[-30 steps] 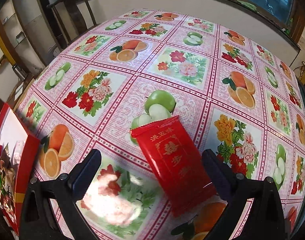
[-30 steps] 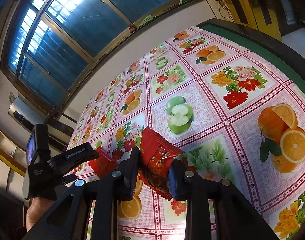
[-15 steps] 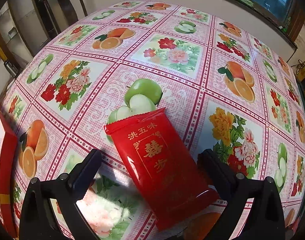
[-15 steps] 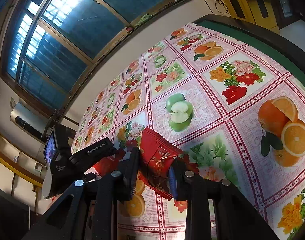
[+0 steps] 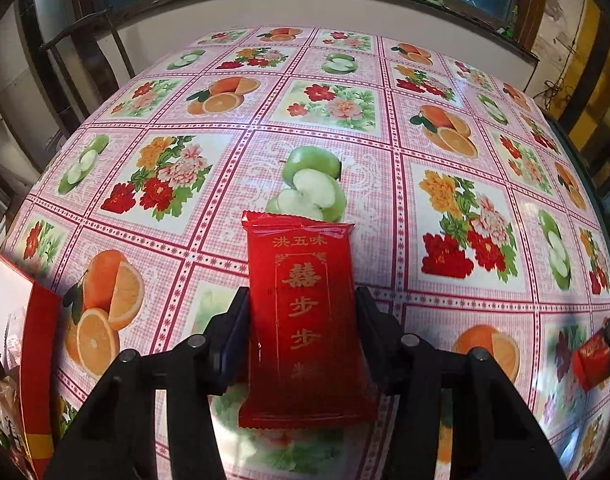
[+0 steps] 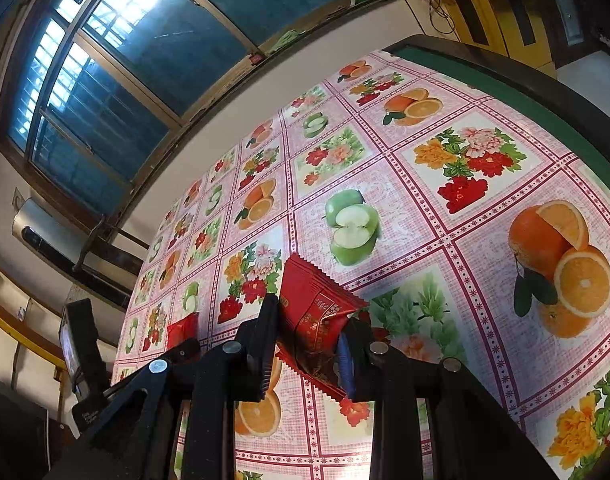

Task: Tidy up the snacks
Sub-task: 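Carry the long red packet with the left gripper while the right carries the small red packet to the box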

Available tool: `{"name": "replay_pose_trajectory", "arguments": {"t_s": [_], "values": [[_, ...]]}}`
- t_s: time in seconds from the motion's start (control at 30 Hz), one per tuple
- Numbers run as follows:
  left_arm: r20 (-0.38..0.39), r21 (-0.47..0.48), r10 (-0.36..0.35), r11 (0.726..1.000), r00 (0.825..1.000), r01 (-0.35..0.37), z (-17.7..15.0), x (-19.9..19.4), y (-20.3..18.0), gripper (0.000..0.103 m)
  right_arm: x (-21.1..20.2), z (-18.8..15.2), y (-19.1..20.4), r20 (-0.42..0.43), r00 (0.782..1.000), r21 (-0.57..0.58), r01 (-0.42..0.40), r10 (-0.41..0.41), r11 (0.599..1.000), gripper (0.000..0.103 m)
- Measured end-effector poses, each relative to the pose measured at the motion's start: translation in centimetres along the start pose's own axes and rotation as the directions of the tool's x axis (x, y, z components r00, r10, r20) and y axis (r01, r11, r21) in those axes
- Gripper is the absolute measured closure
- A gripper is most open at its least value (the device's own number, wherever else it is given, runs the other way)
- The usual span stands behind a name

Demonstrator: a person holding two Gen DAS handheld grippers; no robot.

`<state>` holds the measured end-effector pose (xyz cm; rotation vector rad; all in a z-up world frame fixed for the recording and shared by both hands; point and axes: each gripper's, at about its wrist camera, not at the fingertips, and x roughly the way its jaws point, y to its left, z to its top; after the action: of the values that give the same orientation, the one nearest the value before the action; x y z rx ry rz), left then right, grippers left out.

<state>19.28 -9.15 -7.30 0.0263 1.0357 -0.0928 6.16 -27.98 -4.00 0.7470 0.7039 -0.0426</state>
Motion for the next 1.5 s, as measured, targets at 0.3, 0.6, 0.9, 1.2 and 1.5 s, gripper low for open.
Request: {"name": "replay_pose_trajectory", "arguments": {"t_s": [0.3, 0.6, 0.9, 1.2, 1.5], "values": [[0.036, 0.118, -0.077, 0.990, 0.996, 0.072, -5.6, -3.5, 0.3, 0.054, 0.2, -0.5, 1.0, -0.013, 0.999, -0.037, -0.050, 0.049, 0.998, 0.075], [0.159, 0.158, -0.081, 0.986, 0.984, 0.056, -9.4, -8.0, 1.6, 0.054, 0.3, -2.1, 2.5, -0.030, 0.997, -0.050, -0.079, 0.078, 0.996, 0.075], [0.235, 0.201, -0.112, 0.977, 0.965, 0.065, -11.9, -11.3, 3.0, 0.054, -0.8, -4.3, 4.2, -0.010, 0.985, -0.051, -0.171, 0.170, 0.984, 0.074], [0.326, 0.174, -0.089, 0.984, 0.941, 0.032, -13.0, -14.2, 6.6, 0.054, 0.1, -6.3, 7.4, -0.030, 0.956, -0.050, -0.293, 0.292, 0.955, 0.074], [0.407, 0.123, -0.036, 0.992, 0.913, -0.016, -13.6, -16.5, 11.4, 0.054, 2.5, -10.6, 14.1, -0.113, 0.915, -0.117, -0.400, 0.388, 0.909, 0.074]]}}
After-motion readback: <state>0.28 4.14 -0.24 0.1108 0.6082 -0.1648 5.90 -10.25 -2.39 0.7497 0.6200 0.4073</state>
